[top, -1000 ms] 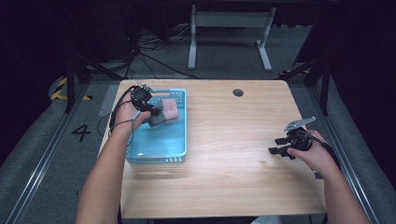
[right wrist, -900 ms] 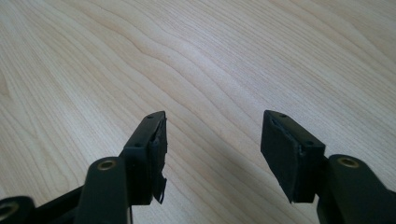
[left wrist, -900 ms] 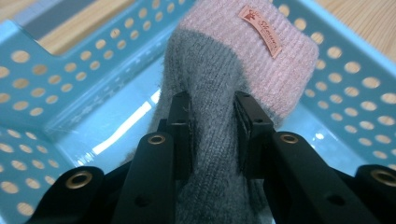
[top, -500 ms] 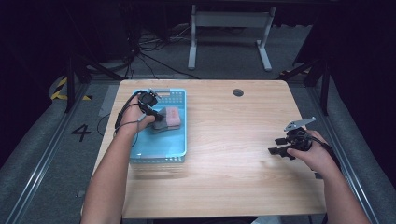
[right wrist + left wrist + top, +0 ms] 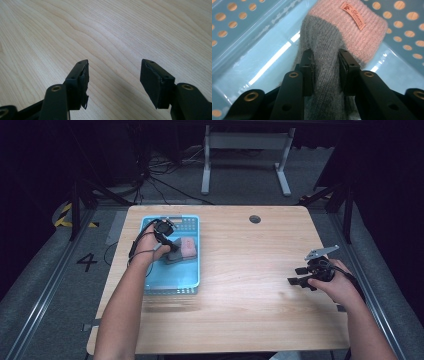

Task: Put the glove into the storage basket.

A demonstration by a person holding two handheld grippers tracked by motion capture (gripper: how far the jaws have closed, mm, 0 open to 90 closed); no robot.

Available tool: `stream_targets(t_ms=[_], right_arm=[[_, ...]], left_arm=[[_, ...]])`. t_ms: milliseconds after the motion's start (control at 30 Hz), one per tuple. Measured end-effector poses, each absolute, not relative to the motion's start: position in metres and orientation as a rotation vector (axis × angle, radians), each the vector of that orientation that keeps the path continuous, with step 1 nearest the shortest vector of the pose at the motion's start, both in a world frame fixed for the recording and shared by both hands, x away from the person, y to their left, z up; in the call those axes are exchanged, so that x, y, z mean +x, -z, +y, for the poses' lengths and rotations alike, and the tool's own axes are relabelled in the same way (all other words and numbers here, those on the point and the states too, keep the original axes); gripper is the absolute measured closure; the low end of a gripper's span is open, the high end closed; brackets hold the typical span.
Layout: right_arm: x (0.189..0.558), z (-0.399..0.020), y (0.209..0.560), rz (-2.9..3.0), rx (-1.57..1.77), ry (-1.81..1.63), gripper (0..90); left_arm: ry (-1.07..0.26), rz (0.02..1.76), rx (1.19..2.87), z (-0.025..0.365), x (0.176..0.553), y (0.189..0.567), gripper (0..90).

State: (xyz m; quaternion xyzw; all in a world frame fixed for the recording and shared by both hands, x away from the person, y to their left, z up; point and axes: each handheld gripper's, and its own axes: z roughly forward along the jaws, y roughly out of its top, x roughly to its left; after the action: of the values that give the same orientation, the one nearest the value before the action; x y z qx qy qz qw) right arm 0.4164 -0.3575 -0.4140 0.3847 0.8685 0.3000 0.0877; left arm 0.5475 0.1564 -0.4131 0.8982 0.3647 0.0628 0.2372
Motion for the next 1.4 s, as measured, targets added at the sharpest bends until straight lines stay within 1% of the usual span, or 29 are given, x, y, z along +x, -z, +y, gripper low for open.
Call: stream_targets(t_ms=[100,133,167,200,267,300,333,400,433,567,633,833,867,1067,1167,1200,1333,1400], right_arm=[[0.416,-0.357,0.413,2.583,1.146,-0.897,40.7],[0.416,-0.357,0.413,2.582,1.143,-0.899,40.7],[0.416,-0.358,0.413,2.580,1.141,-0.899,40.7],[0.416,-0.358,0.413,2.581,1.145,-0.902,40.7],[0.416,-0.358,0.413,2.580,1.145,-0.901,40.7],[0.416,-0.358,0.413,2.581,1.145,-0.901,40.7],[0.416,-0.358,0.413,2.581,1.145,-0.901,40.7],[0.416,-0.358,0.413,2.580,1.142,-0.902,40.7],[0.416,-0.357,0.412,2.581,1.142,-0.901,40.6],[0.417,-0.356,0.412,2.582,1.136,-0.902,40.6],[0.417,-0.355,0.412,2.584,1.136,-0.901,40.6],[0.420,-0.353,0.412,2.588,1.127,-0.906,40.6],[0.420,-0.352,0.412,2.590,1.124,-0.908,40.5],[0.421,-0.350,0.411,2.591,1.119,-0.912,40.4],[0.421,-0.350,0.411,2.594,1.117,-0.915,40.3],[0.421,-0.350,0.411,2.592,1.119,-0.915,40.2],[0.420,-0.350,0.411,2.596,1.116,-0.912,40.1],[0.419,-0.350,0.410,2.595,1.116,-0.912,40.0]], left_arm=[[-0.177,1.003,2.465,0.157,0.548,0.417,67.3],[-0.167,1.008,2.461,0.158,0.549,0.419,65.3],[-0.155,1.019,2.462,0.160,0.550,0.422,62.0],[-0.151,1.020,2.457,0.161,0.550,0.423,55.5],[-0.136,1.018,2.433,0.166,0.549,0.426,53.9],[-0.138,1.014,2.421,0.167,0.548,0.426,48.3],[-0.138,1.014,2.421,0.167,0.548,0.426,45.8],[-0.148,1.003,2.407,0.167,0.546,0.423,44.7],[-0.163,1.005,2.378,0.166,0.543,0.420,40.9],[-0.184,0.978,2.351,0.163,0.537,0.411,39.7],[-0.210,0.956,2.314,0.160,0.529,0.399,38.8],[-0.252,0.934,2.259,0.153,0.513,0.380,35.6],[-0.266,0.919,2.247,0.150,0.505,0.372,35.3],[-0.269,0.886,2.220,0.140,0.484,0.355,35.2],[-0.261,0.853,2.200,0.132,0.464,0.344,34.7],[-0.261,0.853,2.200,0.132,0.464,0.344,34.6],[-0.242,0.804,2.196,0.122,0.440,0.335,34.6],[-0.241,0.790,2.199,0.121,0.435,0.334,34.4]])
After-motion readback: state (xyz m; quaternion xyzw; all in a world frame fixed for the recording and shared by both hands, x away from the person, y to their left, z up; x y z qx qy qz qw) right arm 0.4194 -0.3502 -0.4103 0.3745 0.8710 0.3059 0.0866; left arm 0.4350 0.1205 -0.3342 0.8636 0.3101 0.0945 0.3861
